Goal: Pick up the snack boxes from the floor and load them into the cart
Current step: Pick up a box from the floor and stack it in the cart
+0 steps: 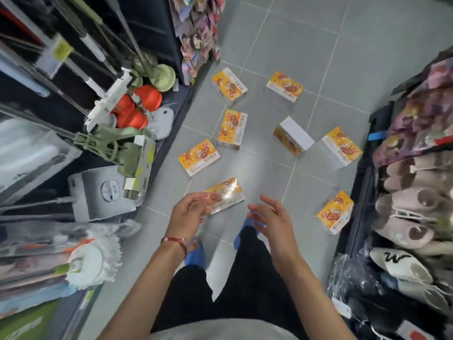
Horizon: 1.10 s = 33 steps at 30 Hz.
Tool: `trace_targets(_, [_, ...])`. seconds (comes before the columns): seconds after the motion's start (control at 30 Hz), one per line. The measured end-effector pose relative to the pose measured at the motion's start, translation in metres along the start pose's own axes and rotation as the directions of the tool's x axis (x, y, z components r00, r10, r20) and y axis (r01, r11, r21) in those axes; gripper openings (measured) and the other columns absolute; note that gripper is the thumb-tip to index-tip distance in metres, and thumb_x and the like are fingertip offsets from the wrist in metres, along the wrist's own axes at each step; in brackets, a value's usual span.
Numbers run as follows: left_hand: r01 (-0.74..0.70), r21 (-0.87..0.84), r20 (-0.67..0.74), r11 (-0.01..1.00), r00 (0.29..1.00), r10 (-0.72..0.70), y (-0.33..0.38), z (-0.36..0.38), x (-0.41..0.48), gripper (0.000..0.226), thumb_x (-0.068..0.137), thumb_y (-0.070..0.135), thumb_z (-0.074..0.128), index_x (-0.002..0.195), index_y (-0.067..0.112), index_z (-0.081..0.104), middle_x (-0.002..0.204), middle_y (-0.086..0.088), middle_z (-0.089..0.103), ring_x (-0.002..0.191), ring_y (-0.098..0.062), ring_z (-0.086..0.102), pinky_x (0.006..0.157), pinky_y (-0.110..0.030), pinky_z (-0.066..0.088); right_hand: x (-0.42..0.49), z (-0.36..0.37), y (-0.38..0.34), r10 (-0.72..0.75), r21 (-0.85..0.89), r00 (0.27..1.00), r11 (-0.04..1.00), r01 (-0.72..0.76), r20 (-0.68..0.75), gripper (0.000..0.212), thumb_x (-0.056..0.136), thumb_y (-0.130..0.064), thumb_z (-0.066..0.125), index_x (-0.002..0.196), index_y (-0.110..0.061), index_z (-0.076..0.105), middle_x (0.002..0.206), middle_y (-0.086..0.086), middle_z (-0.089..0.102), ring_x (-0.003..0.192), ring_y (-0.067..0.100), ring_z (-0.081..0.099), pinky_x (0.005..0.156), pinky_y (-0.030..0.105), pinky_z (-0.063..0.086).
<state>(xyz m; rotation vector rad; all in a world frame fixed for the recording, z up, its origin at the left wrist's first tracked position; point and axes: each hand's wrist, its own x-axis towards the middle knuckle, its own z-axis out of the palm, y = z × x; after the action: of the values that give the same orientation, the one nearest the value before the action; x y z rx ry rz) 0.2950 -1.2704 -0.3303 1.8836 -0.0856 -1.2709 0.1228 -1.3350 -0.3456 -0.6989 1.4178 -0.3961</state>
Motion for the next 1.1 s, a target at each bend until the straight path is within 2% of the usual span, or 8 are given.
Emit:
trace_targets(0.17, [0.138,-0.097,-0.096,0.986,0.984,-0.148,-0.022,0.036,0.056,0.014,0.095,0.008,0.061,0.095,0.021,0.066,0.113,-0.011,0.07,0.094,-0.023,0.066,0.079,-0.027,0.05,0.078,-0.014,-0.012,-0.009,-0.142,1.0,0.99,0.012,0.022,0.028,0.098,-0.016,0.064,0.126,-0.018,0.065,0.113,0.012,0.075,0.105,0.027,0.072,0.097,0.038,0.056])
trace_targets(0.3, [0.233,-0.135,-0.108,0.963,0.963,-0.248,-0.049,0.049,0.098,0.014,0.094,0.004,0.061,0.101,0.016,0.065,0.113,-0.01,0.068,0.084,-0.016,0.065,0.055,-0.01,0.048,0.131,-0.012,0.006,0.05,-0.217,0.998,0.975,-0.043,0.027,0.029,0.098,-0.016,0.063,0.127,-0.019,0.063,0.116,0.013,0.073,0.11,0.033,0.07,0.093,0.038,0.057])
trace_targets(0.43, [0.282,-0.131,-0.112,0.95,0.948,-0.297,-0.085,0.047,0.142,0.019,0.094,-0.001,0.059,0.105,0.014,0.063,0.105,-0.012,0.066,0.083,-0.02,0.061,0.05,-0.009,0.046,0.18,-0.003,0.035,0.117,-0.311,0.993,0.944,-0.108,0.009,0.028,0.097,-0.014,0.064,0.125,-0.016,0.063,0.117,0.014,0.072,0.11,0.033,0.071,0.086,0.032,0.056])
trace_targets(0.53, [0.314,-0.106,-0.115,0.943,0.939,-0.325,-0.121,0.039,0.177,0.019,0.094,-0.003,0.058,0.108,0.01,0.062,0.113,-0.016,0.067,0.093,-0.027,0.063,0.059,-0.013,0.05,0.216,0.004,0.063,0.136,-0.395,0.991,0.91,-0.125,0.002,0.021,0.097,-0.015,0.063,0.117,-0.019,0.066,0.117,0.012,0.072,0.109,0.031,0.071,0.095,0.038,0.058])
trace_targets(0.67, [0.389,-0.051,-0.114,0.92,0.913,-0.393,-0.178,0.03,0.227,0.029,0.099,0.008,0.055,0.127,0.002,0.061,0.127,-0.017,0.066,0.114,-0.033,0.065,0.093,-0.037,0.052,0.268,0.012,0.109,0.083,-0.518,0.997,0.853,-0.068,0.005,0.017,0.092,-0.021,0.063,0.108,-0.025,0.067,0.112,0.014,0.073,0.103,0.028,0.07,0.1,0.047,0.056])
trace_targets(0.8, [0.435,0.025,-0.125,0.9,0.895,-0.429,-0.228,0.023,0.278,0.024,0.098,0.012,0.055,0.12,0.008,0.065,0.123,-0.014,0.068,0.114,-0.032,0.065,0.1,-0.045,0.052,0.329,0.018,0.16,0.02,-0.605,1.0,0.796,-0.008,0.012,0.015,0.097,-0.016,0.061,0.108,-0.024,0.067,0.107,0.01,0.072,0.093,0.025,0.066,0.093,0.044,0.056])
trace_targets(0.9, [0.453,0.11,-0.144,0.885,0.888,-0.436,-0.263,0.022,0.322,0.029,0.077,0.028,0.057,0.101,0.019,0.069,0.12,-0.014,0.069,0.114,-0.035,0.063,0.101,-0.052,0.05,0.378,0.022,0.195,0.006,-0.639,1.0,0.769,0.008,0.019,0.015,0.098,-0.014,0.06,0.105,-0.026,0.065,0.099,0.006,0.068,0.083,0.025,0.063,0.08,0.042,0.054])
trace_targets(1.1, [0.417,0.144,-0.212,0.897,0.899,-0.384,-0.316,0.031,0.41,0.046,0.084,0.03,0.059,0.129,0.021,0.06,0.127,-0.009,0.065,0.116,-0.033,0.06,0.104,-0.045,0.048,0.477,0.033,0.267,-0.053,-0.759,0.997,0.647,0.078,0.057,0.022,0.1,-0.018,0.057,0.121,-0.018,0.064,0.115,0.001,0.068,0.096,0.022,0.066,0.091,0.051,0.059])
